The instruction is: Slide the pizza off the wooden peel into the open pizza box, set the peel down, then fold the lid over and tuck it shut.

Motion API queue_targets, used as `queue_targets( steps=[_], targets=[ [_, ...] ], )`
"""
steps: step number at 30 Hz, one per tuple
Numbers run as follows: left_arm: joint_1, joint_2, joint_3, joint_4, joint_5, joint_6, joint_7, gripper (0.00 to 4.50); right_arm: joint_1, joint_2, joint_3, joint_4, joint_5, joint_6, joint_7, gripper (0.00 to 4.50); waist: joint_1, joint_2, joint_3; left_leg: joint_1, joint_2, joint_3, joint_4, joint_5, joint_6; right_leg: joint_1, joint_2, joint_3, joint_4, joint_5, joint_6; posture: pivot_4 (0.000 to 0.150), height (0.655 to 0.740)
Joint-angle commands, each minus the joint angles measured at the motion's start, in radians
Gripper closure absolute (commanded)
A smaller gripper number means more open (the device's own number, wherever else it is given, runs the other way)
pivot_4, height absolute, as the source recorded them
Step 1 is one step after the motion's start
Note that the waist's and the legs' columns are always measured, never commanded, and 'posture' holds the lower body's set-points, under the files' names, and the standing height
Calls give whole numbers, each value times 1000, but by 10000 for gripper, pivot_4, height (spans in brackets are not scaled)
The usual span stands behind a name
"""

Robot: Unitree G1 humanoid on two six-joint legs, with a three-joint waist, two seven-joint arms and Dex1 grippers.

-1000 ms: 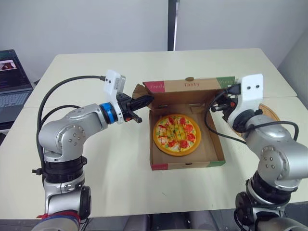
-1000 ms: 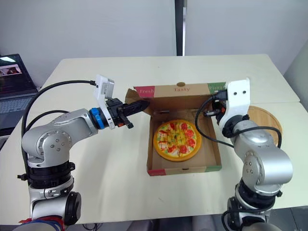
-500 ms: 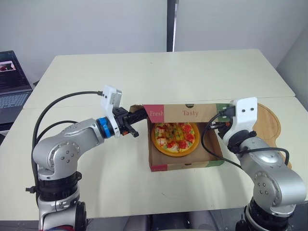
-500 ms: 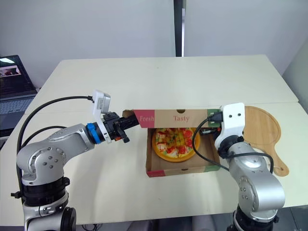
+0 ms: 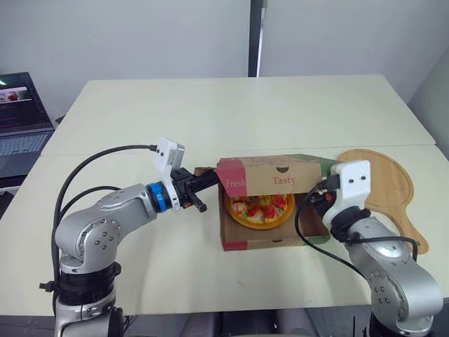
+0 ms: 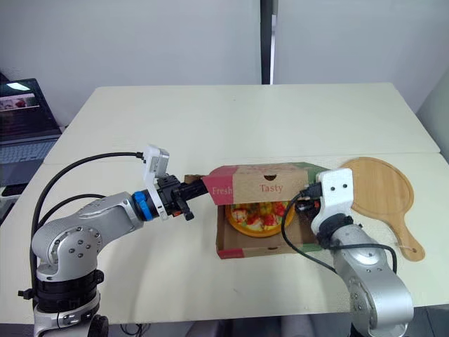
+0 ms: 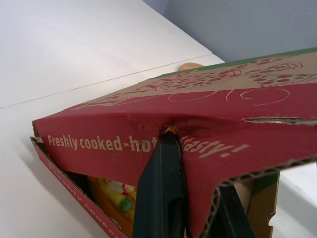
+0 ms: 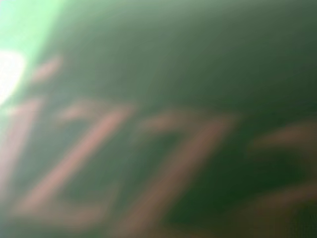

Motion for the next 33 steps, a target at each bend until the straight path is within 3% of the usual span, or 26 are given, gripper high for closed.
queue_targets(
  steps=[1,3,11,15,21,22,29,33],
  targets=[
    [14,10,-21,-28,-12,-16,-6,45000,48,-67,-85,-55,58,-36,76,18203,3,0,0,0,0,0,0,0,0,1,0,0,-1,0,0,1500,7400],
    [22,16,-35,-29,-4,-33,-13,45000,98,-135,-156,-53,119,-37,163,11198,3,0,0,1,0,0,0,0,0,1,0,0,0,0,0,1500,7400],
    [48,42,-87,-32,39,-110,-39,45000,240,-460,-545,74,341,-54,485,11198,9,-1,1,14,1,0,-2,-2,3,18,2,-1,-5,0,0,1500,7400],
    [59,50,-105,-30,59,-141,-50,45000,155,-578,-631,177,400,-51,516,20669,9,-1,1,17,2,0,-2,-4,7,21,2,-1,-5,-1,0,1500,7400],
    [61,67,-132,-20,87,-180,-70,45000,-136,-639,-443,300,412,-63,435,42720,10,-2,1,17,2,1,-1,-2,4,21,2,-1,-5,-1,0,1500,7400],
    [61,71,-139,-19,100,-193,-78,45000,-172,-640,-403,314,402,-69,426,44646,10,-2,1,17,2,1,-1,-2,3,21,2,-1,-5,-1,0,1500,7400],
    [45,76,-137,4,92,-216,-115,45000,-295,-627,-184,354,393,-99,432,44646,24,-3,2,15,2,-1,-1,-2,3,20,1,-2,-5,-1,0,1500,7400],
    [57,144,-117,-12,47,-197,-208,35838,-296,-636,-132,368,381,-131,448,45000,26,-3,2,15,2,0,-1,-2,3,19,1,-2,-5,-1,0,1500,7400]
  ],
)
